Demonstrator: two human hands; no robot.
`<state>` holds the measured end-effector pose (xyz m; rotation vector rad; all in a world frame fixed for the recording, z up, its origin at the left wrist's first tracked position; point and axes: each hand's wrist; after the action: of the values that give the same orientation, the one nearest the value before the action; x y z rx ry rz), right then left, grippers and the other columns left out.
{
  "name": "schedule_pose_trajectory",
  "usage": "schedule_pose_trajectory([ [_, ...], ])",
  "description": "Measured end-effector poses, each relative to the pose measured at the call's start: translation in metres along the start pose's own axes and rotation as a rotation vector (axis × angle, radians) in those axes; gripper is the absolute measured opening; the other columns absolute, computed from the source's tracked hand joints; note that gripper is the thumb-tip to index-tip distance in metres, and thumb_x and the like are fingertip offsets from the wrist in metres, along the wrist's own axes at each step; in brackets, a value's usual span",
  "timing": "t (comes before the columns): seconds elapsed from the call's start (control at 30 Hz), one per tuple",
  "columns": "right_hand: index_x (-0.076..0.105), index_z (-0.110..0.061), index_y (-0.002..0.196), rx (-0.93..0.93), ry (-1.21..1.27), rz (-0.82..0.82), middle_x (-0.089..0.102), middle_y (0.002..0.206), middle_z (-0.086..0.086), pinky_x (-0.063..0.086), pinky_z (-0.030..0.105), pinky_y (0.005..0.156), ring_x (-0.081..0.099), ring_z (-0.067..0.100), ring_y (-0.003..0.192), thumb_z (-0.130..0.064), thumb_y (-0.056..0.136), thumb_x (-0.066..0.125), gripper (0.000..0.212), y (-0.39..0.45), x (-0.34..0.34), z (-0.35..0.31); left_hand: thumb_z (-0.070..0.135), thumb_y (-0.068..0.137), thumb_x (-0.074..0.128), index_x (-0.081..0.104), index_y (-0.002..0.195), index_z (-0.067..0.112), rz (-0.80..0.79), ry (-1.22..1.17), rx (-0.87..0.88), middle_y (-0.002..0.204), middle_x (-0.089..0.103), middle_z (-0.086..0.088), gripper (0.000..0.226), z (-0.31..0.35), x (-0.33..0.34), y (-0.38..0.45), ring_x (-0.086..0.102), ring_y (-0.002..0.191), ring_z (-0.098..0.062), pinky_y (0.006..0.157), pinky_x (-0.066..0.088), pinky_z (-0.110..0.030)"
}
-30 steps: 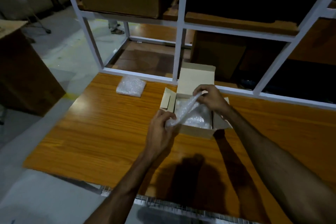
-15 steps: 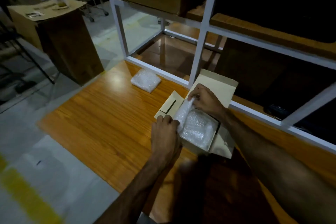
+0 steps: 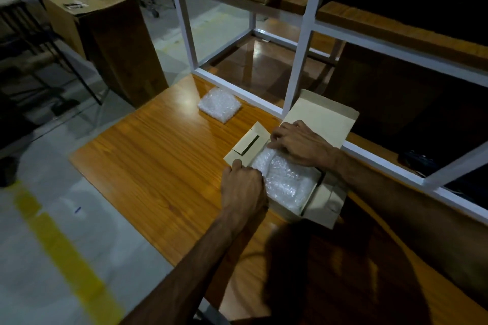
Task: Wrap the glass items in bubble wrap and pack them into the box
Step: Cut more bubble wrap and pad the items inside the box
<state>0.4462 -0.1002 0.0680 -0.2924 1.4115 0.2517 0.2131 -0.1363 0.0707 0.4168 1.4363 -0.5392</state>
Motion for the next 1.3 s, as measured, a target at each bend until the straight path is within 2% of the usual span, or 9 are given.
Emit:
schedule_pose_trajectory([
  [0.23, 0.067, -0.021, 0.121, 0.034, 0.107, -0.171, 0.065, 0.127, 0.003, 0.028, 0.042, 0.100, 0.057, 0.024, 0.120, -0.036, 0.099, 0.065, 0.027, 0.015, -0.005, -0.012, 0.034, 0.100, 0.064, 0.067, 0.108, 0.015, -0.116, 0.084, -0.004, 0.109, 0.070, -0.010, 0.022, 0.011, -0.003, 0.010, 0.054, 0.115, -0.029, 0.098, 0.044, -0.044],
  [0.4, 0.059, -0.022, 0.106, 0.032, -0.192, -0.275, 0.063, 0.107, 0.002, 0.029, 0.044, 0.109, 0.060, 0.028, 0.117, -0.025, 0.105, 0.056, 0.005, 0.027, -0.023, -0.018, 0.035, 0.100, 0.064, 0.066, 0.109, 0.013, -0.120, 0.096, -0.002, 0.112, 0.067, -0.012, 0.024, 0.015, -0.003, 0.012, 0.052, 0.115, -0.030, 0.099, 0.042, -0.045],
  [0.57, 0.066, -0.027, 0.127, -0.005, -0.219, -0.253, 0.071, 0.127, 0.001, 0.029, 0.042, 0.116, 0.064, 0.025, 0.118, -0.042, 0.097, 0.069, 0.034, 0.037, -0.030, -0.024, 0.041, 0.096, 0.068, 0.063, 0.112, 0.016, -0.156, 0.089, 0.024, 0.118, 0.065, -0.011, 0.030, 0.011, -0.003, 0.017, 0.050, 0.120, -0.030, 0.103, 0.041, -0.045],
  [0.8, 0.065, -0.023, 0.127, 0.146, -0.173, -0.227, 0.069, 0.128, 0.006, 0.031, 0.044, 0.119, 0.063, 0.028, 0.121, -0.041, 0.099, 0.066, 0.033, 0.039, -0.026, -0.038, 0.047, 0.095, 0.065, 0.060, 0.098, 0.020, -0.170, 0.108, 0.018, 0.110, 0.064, -0.007, 0.028, 0.024, -0.001, 0.008, 0.048, 0.116, -0.029, 0.100, 0.038, -0.045],
  [0.9, 0.068, -0.016, 0.126, 0.146, -0.015, -0.199, 0.070, 0.126, 0.009, 0.039, 0.045, 0.108, 0.063, 0.031, 0.117, -0.025, 0.103, 0.062, 0.026, 0.019, -0.030, -0.030, 0.050, 0.093, 0.063, 0.059, 0.094, 0.020, -0.147, 0.082, 0.011, 0.108, 0.064, -0.007, 0.030, 0.029, 0.003, -0.001, 0.046, 0.119, -0.029, 0.100, 0.036, -0.048],
  [1.0, 0.071, -0.015, 0.126, 0.124, 0.140, -0.120, 0.069, 0.123, 0.010, 0.049, 0.048, 0.096, 0.063, 0.034, 0.113, -0.008, 0.095, 0.063, 0.033, -0.002, -0.026, -0.020, 0.046, 0.098, 0.058, 0.064, 0.110, 0.013, -0.106, 0.084, 0.054, 0.122, 0.063, -0.013, 0.036, 0.032, 0.008, -0.009, 0.044, 0.129, -0.033, 0.108, 0.032, -0.051],
  [1.1, 0.074, -0.015, 0.125, -0.013, 0.183, -0.027, 0.070, 0.125, 0.013, 0.052, 0.055, 0.099, 0.067, 0.036, 0.110, -0.016, 0.088, 0.075, 0.038, -0.014, -0.010, -0.019, 0.046, 0.103, 0.050, 0.061, 0.119, 0.006, -0.148, 0.121, 0.120, 0.125, 0.061, -0.019, 0.044, 0.037, 0.011, -0.011, 0.049, 0.121, -0.035, 0.111, 0.033, -0.052],
  [1.2, 0.068, -0.014, 0.134, -0.061, 0.192, -0.103, 0.064, 0.137, 0.016, 0.043, 0.056, 0.108, 0.062, 0.038, 0.121, -0.032, 0.088, 0.061, 0.050, -0.019, -0.013, -0.025, 0.046, 0.105, 0.043, 0.061, 0.117, 0.002, -0.194, 0.129, 0.125, 0.124, 0.059, -0.024, 0.049, 0.040, 0.015, -0.009, 0.051, 0.116, -0.036, 0.109, 0.035, -0.051],
  [1.3, 0.054, -0.021, 0.149, -0.090, 0.075, -0.267, 0.049, 0.155, 0.008, 0.024, 0.045, 0.123, 0.049, 0.028, 0.139, -0.056, 0.090, 0.043, 0.070, -0.013, -0.017, -0.023, 0.047, 0.105, 0.042, 0.063, 0.111, 0.006, -0.220, 0.127, 0.120, 0.123, 0.061, -0.024, 0.047, 0.043, 0.014, -0.004, 0.053, 0.116, -0.036, 0.109, 0.036, -0.050],
])
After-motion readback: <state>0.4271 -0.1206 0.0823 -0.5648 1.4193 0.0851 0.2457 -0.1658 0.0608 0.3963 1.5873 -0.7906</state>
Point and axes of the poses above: each hand's wrist, its own y-axis towards the middle knuckle, its own x-axis out of the palm, z = x × y
